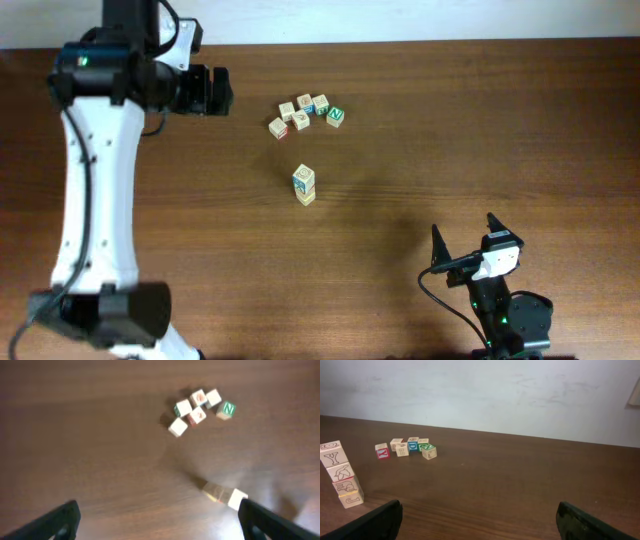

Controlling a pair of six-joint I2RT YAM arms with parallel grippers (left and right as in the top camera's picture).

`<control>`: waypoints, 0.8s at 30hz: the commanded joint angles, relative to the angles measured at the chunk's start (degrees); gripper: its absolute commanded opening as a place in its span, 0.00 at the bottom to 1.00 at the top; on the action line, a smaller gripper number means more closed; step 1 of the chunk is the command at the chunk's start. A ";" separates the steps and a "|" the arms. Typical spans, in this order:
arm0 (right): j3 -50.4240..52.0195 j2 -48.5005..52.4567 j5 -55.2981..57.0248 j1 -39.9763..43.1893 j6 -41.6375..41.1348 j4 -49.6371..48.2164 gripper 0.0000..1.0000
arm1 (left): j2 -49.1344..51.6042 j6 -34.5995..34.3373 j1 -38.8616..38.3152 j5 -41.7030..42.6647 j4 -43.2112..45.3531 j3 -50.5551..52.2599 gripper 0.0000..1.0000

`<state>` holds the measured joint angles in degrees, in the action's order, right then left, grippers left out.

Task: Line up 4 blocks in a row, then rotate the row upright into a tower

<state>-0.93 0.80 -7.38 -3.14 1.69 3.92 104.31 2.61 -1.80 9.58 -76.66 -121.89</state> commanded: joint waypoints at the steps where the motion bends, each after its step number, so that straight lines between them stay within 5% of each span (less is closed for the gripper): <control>1: 0.61 -0.61 0.33 0.22 -0.22 -0.09 0.98 | -19.12 6.21 0.22 -0.85 13.99 18.25 0.99; 7: 0.61 -0.61 0.33 0.22 -0.22 -0.11 0.98 | -58.29 8.26 0.48 -1.20 54.40 76.22 0.99; 11: 0.61 -0.61 0.33 0.22 -0.22 -0.09 0.98 | -81.26 8.41 0.48 -3.56 69.11 104.80 0.99; 17: 0.61 -0.61 0.33 0.22 -0.22 -0.09 0.98 | -97.15 11.21 0.48 -6.62 73.61 120.37 0.99; 24: 0.61 -0.61 0.33 0.22 -0.20 -0.09 0.98 | -104.02 11.19 0.33 -7.50 72.24 121.42 0.99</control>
<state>-0.84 0.58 -7.38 -3.14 1.72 3.79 0.84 12.88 -1.48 2.70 -4.49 -0.95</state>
